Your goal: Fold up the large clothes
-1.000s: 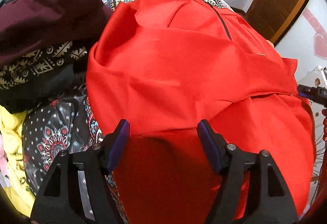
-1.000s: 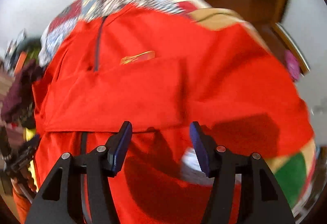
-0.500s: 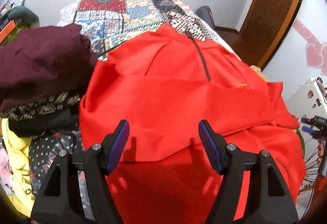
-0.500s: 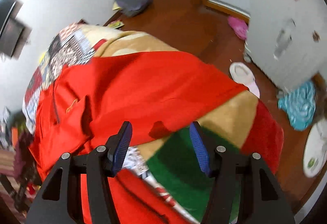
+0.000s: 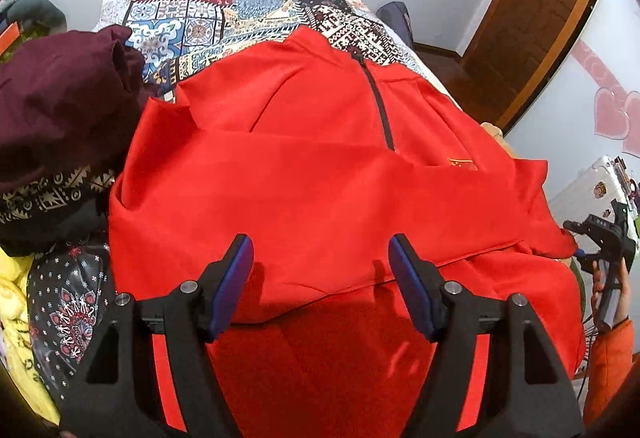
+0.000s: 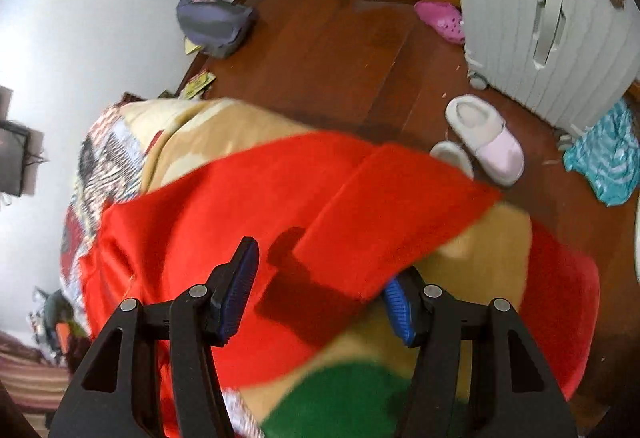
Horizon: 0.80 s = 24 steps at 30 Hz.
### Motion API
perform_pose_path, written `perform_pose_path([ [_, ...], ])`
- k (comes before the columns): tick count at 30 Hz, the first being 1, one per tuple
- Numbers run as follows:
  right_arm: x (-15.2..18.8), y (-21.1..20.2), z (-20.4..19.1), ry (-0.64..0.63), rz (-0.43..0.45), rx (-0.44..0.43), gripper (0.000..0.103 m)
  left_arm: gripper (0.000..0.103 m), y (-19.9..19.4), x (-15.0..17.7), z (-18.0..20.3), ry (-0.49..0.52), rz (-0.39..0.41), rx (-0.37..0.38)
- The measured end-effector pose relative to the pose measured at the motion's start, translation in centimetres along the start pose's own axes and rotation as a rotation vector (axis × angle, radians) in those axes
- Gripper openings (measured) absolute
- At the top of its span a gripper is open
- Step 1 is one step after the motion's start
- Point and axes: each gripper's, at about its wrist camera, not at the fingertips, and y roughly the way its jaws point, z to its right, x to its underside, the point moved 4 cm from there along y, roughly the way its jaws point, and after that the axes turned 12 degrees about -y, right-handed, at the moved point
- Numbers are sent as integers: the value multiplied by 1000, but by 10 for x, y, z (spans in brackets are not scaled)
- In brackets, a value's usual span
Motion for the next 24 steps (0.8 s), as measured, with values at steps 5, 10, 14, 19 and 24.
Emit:
perform_pose_path([
  [5,-19,10,1,-1,37,90,41,70,3,0,-4,-8,0,-16],
  [10,-33,-3,-11,-47,94,138,13,70,2,-1,-11,-23,7,-23],
  [14,-39,-33,-36,-134,199,159,9,70,0,0,-13,-29,15,-25],
  [19,-46,-83,-105,-337,342,138,9,70,-10,1,-13,-19,37,-21],
  [24,-38,-117,-187,-528,431,41,8,70,-24,0,-12,-7,65,-10],
])
